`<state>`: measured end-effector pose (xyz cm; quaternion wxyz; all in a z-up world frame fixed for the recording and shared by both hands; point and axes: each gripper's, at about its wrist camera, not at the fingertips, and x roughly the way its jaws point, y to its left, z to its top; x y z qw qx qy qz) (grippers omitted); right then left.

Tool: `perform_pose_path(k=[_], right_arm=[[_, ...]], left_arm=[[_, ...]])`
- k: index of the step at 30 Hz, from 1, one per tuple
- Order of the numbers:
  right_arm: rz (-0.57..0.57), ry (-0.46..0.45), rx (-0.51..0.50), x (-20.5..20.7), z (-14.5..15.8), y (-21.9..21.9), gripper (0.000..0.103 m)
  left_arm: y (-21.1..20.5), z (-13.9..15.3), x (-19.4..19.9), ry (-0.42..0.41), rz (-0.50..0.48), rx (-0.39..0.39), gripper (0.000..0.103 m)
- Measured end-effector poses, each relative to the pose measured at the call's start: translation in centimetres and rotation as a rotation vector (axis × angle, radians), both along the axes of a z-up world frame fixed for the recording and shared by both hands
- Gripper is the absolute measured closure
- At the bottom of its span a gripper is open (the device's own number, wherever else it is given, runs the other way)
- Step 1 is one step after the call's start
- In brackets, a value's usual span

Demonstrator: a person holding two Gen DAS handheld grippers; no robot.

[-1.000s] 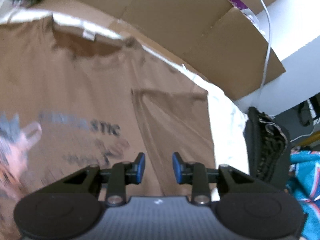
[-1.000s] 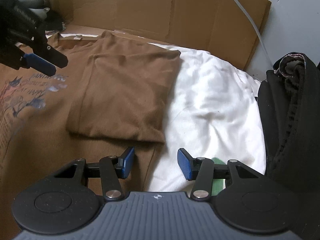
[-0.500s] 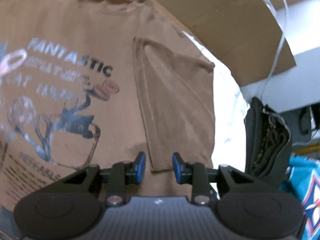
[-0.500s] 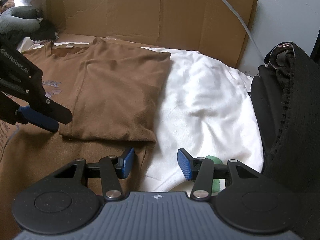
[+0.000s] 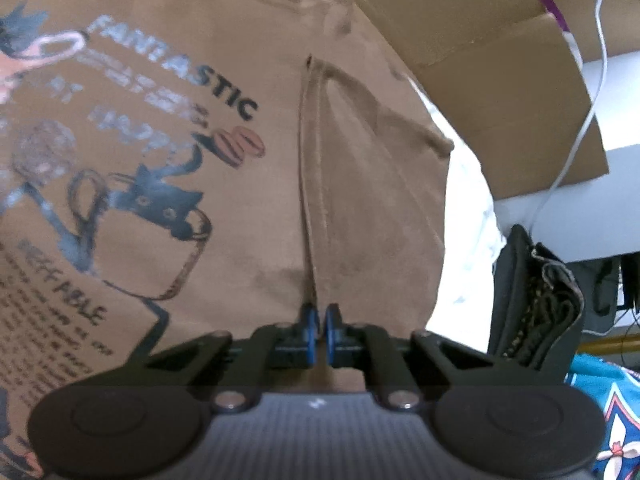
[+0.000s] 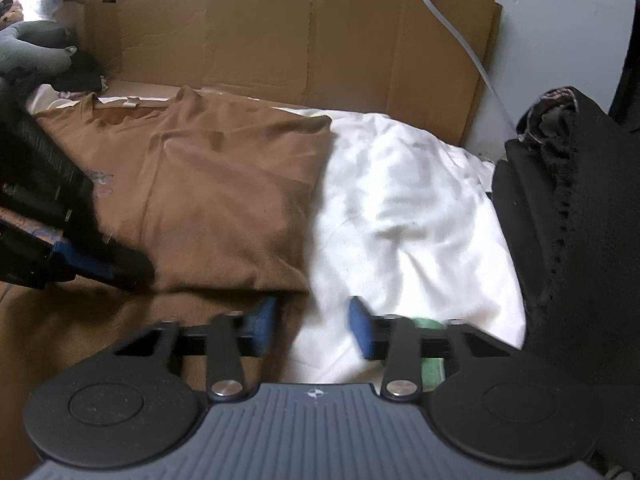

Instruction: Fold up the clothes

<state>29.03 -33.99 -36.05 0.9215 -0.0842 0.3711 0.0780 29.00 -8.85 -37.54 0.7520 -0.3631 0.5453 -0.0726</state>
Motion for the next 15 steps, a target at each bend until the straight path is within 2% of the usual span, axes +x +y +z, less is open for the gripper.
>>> perform_pose_path(k=[2, 3, 6, 8, 10, 12, 15], right_arm=[[0.011, -0.006, -0.022, -0.1, 0.0, 0.6, 0.083], [0.015, -0.008, -0.033, -0.2, 0.0, 0.8, 0.085], [0.003, -0.019, -0.068, -0.6, 0.0, 1.3, 0.085], [-0.002, -0.021, -0.095, -0.8, -0.1, 1.7, 0.085], [-0.001, -0.008, -0.125, -0.9, 0.0, 2.1, 0.085], [0.009, 0.011, -0.139, -1.0, 0.6, 2.1, 0.085], [0.032, 0.007, -0.107, -1.6, 2.0, 1.3, 0.084]], left_arm=[[0.3, 0.8, -0.4, -0.019, 0.01, 0.011, 0.098], [0.5, 1.1, -0.6, -0.024, 0.014, 0.014, 0.098], [0.1, 1.1, -0.8, -0.022, -0.004, 0.058, 0.097], [-0.7, 0.6, -0.5, 0.002, -0.051, 0.109, 0.094], [-0.8, 1.0, -0.2, -0.004, -0.082, 0.121, 0.093], [-0.6, 2.0, 0.0, -0.023, -0.108, 0.145, 0.087], [0.2, 3.5, 0.4, -0.079, -0.125, 0.201, 0.084]])
